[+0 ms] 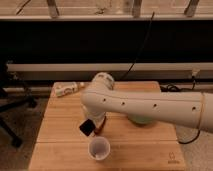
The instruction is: Place the eraser in the ceramic cup
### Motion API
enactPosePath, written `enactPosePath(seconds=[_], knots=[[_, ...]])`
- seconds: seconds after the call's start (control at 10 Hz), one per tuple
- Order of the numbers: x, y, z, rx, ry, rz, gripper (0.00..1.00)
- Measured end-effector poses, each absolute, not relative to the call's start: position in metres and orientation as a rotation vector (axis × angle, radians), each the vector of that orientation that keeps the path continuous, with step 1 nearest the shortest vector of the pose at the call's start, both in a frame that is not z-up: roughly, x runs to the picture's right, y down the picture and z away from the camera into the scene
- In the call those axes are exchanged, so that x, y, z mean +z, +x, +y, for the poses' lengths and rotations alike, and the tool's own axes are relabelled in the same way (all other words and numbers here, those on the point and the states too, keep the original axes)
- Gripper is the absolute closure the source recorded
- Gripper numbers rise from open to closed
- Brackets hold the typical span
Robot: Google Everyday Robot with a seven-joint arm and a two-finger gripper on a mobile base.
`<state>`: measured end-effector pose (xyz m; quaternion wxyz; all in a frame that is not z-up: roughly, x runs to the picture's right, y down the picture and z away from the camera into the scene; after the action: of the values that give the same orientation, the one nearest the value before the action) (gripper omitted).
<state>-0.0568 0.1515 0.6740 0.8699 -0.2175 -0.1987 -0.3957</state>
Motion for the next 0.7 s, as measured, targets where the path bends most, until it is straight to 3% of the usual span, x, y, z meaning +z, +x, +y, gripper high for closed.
enactPosePath(seconds=[0.7], knots=[[0.650,-0.042,0.175,-0.827,-0.440,-0.430,1.00]])
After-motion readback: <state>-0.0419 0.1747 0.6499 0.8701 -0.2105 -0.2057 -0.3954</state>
